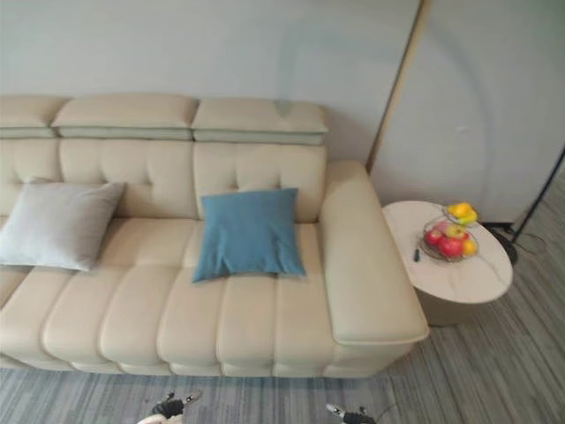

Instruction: Pick up cushions and gather them together orderly.

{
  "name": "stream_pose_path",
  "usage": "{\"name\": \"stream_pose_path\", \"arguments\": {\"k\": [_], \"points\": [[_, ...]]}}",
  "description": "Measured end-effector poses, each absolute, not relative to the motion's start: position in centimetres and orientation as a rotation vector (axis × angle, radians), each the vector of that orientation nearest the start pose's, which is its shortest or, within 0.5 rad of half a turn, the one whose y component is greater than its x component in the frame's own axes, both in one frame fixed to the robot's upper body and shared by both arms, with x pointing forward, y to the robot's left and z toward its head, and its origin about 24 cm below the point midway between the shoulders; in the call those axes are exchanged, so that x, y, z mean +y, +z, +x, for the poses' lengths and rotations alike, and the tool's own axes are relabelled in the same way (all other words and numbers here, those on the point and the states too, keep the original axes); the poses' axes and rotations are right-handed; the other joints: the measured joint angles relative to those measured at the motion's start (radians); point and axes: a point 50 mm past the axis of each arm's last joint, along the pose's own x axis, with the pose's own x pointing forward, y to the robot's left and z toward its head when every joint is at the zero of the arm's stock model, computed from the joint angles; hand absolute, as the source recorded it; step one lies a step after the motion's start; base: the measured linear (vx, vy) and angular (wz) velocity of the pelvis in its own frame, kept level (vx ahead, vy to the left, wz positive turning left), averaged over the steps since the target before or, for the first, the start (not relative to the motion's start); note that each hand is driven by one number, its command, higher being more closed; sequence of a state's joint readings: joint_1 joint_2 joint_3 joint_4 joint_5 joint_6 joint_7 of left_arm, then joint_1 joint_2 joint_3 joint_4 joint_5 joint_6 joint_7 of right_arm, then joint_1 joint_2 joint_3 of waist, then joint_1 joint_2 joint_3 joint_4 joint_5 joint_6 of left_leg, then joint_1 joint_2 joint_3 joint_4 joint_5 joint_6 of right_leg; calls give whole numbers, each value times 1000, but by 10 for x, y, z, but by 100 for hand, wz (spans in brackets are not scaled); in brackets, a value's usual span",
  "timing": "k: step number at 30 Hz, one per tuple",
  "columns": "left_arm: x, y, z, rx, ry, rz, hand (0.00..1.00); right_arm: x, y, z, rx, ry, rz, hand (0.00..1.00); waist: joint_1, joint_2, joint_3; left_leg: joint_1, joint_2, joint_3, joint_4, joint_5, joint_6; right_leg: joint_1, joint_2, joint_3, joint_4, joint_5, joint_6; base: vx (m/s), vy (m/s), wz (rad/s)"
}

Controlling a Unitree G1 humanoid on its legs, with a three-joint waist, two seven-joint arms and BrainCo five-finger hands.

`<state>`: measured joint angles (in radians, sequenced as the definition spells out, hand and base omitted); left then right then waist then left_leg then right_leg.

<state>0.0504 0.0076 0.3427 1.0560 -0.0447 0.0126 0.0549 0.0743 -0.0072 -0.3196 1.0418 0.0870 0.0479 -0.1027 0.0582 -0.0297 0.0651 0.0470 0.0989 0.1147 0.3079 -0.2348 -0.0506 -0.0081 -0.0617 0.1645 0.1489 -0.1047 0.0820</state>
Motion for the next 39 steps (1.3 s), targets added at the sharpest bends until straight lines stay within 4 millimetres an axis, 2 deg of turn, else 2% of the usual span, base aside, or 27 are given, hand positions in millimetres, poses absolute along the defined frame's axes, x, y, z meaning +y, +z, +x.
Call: {"name": "stream_pose_path", "arguments": {"k": [2, 3, 5, 6, 8, 9, 11, 12, 13, 15, 16, 17, 18, 19, 20, 24, 26, 28, 29, 30, 31, 33, 34, 35, 36, 37, 39], "points": [[194, -163, 96, 1109, 400, -191, 0, -198, -163, 94, 1131, -440, 177, 0, 3, 11, 1, -11, 3, -11, 8, -26, 2, -49, 22, 72, 1, 22, 5, -37, 66, -138], [192, -163, 99, 1112, 389, -190, 0, -199, -161, 101, 1113, -432, 170, 0, -3, 27, 7, -3, 21, 43, 3, -66, -14, -79, 53, 141, 2, 54, 9, -33, 102, -154], [193, -162, 103, 1104, 388, -187, 0, -197, -160, 106, 1105, -416, 165, 0, 11, 22, 19, 19, 37, 154, -25, -74, -23, -130, 86, 169, 5, 118, 2, -59, 91, -196], [194, -162, 103, 1101, 392, -186, 0, -192, -157, 117, 1081, -394, 167, 0, 18, 33, 28, 23, 68, 245, -35, -70, -24, -167, 93, 87, 10, 153, -25, -105, 39, -194], [197, -161, 104, 1097, 391, -175, 0, -190, -156, 122, 1069, -382, 167, 0, 15, 23, 29, 49, 64, 331, -47, -69, -25, -209, 58, -156, 110, 99, -56, -68, 6, -154], [197, -161, 104, 1093, 388, -171, 0, -191, -156, 118, 1070, -391, 164, 0, 10, 22, 33, 76, 61, 401, -51, -69, -25, -206, -12, -410, 181, 25, -110, -10, 4, -118], [194, -162, 103, 1098, 378, -168, 0, -195, -155, 118, 1054, -403, 162, 0, 6, 29, 33, 105, 61, 466, -81, -63, -36, -181, -84, -631, 241, -35, -143, -42, -17, -101], [194, -162, 103, 1101, 375, -166, 0, -195, -155, 118, 1056, -404, 158, 0, 6, 28, 33, 116, 59, 480, -92, -58, -44, -175, -96, -661, 250, -44, -139, -22, -85, -97], [194, -162, 101, 1105, 375, -167, 0, -196, -156, 115, 1065, -409, 150, 0, 2, 30, 37, 144, 65, 509, -115, -46, -64, -172, -75, -650, 241, -55, -125, 52, -150, -68], [193, -163, 100, 1112, 375, -168, 0, -198, -156, 114, 1062, -425, 159, 0, -1, 32, 37, 157, 68, 507, -105, -32, -73, -171, -46, -624, 227, -62, -132, 111, -179, -56], [193, -162, 101, 1104, 375, -170, 0, -199, -156, 112, 1063, -440, 168, 0, 3, 28, 42, 129, 97, 499, -17, -28, -74, -171, -26, -594, 216, -73, -137, 144, -267, -70], [194, -161, 103, 1093, 384, -179, 0, -199, -156, 113, 1062, -441, 171, 0, 3, 34, 53, 57, 155, 449, 181, -25, -65, -159, 2, -560, 194, -72, -144, 106, -235, -70], [194, -161, 104, 1089, 391, -188, 0, -199, -156, 113, 1061, -439, 167, 0, 3, 38, 59, 26, 175, 423, 259, -20, -49, -154, 13, -547, 188, -70, -148, 70, -246, -85], [193, -161, 104, 1077, 416, -216, 0, -204, -155, 115, 1053, -445, 155, 0, 10, 57, 78, -77, 211, 298, 466, -21, 41, -137, 53, -499, 175, -73, -165, 60, -124, -118], [190, -161, 105, 1068, 429, -245, 0, -208, -154, 117, 1051, -450, 147, 0, 22, 74, 87, -130, 185, 190, 544, -50, 28, -124, 84, -440, 176, -80, -182, 87, -126, -139], [188, -159, 109, 1049, 427, -258, 0, -207, -155, 116, 1067, -449, 142, 0, 28, 65, 87, -205, 61, 20, 377, -78, -9, -94, 134, -280, 157, -80, -174, 157, -3, -148], [185, -158, 113, 1034, 426, -267, 0, -206, -155, 115, 1072, -444, 134, 0, 46, 64, 86, -230, -35, -213, 194, -66, -14, -97, 172, -158, 158, -82, -171, 165, 108, -173], [183, -158, 113, 1036, 423, -271, 0, -208, -156, 111, 1078, -453, 131, 0, 49, 69, 77, -231, -57, -326, 131, -17, 3, -97, 203, -83, 167, -85, -166, 194, 150, -172], [186, -158, 111, 1040, 426, -263, 0, -205, -158, 106, 1093, -454, 137, 0, 52, 63, 56, -209, -48, -285, 123, -17, -23, -97, 216, -19, 182, -97, -151, 226, 169, -160], [189, -158, 110, 1043, 426, -251, 0, -203, -158, 106, 1092, -452, 144, 0, 52, 56, 50, -199, -45, -256, 112, -19, -23, -98, 215, 4, 190, -101, -141, 261, 179, -146], [195, -158, 108, 1048, 423, -225, 0, -201, -159, 101, 1103, -451, 148, 0, 47, 30, 35, -177, -44, -183, 87, -24, -15, -115, 208, 53, 228, -118, -125, 216, 144, -98], [199, -158, 108, 1049, 427, -212, 0, -196, -160, 98, 1106, -449, 161, 0, 48, 5, 22, -139, -40, -91, 63, -29, -7, -159, 198, 65, 282, -120, -110, 252, 177, -142], [200, -157, 110, 1047, 428, -209, 0, -195, -160, 99, 1102, -449, 174, 0, 49, 1, 22, -113, -26, -18, 50, -29, -7, -189, 189, 13, 309, -104, -80, 205, 162, -149], [200, -158, 108, 1057, 430, -209, 0, -194, -159, 102, 1096, -444, 176, 0, 52, 5, 23, -104, -17, 9, 45, -29, -7, -196, 181, -23, 318, -103, -76, 143, 123, -163], [198, -158, 108, 1060, 423, -206, 0, -193, -157, 111, 1075, -434, 179, 0, 54, 12, 27, -60, -1, 87, 12, -29, -7, -218, 140, -170, 351, -107, -58, 120, 89, -166], [196, -158, 109, 1064, 402, -188, 0, -190, -157, 112, 1073, -430, 185, 0, 52, 19, 29, -15, 12, 157, -20, -29, -7, -221, 55, -385, 365, -118, -66, 120, 81, -161], [195, -158, 111, 1061, 388, -176, 0, -189, -157, 113, 1071, -432, 193, 0, 52, 18, 28, 18, 14, 216, -47, -29, -7, -208, -4, -518, 316, -106, -85, 128, 27, -120]]}}
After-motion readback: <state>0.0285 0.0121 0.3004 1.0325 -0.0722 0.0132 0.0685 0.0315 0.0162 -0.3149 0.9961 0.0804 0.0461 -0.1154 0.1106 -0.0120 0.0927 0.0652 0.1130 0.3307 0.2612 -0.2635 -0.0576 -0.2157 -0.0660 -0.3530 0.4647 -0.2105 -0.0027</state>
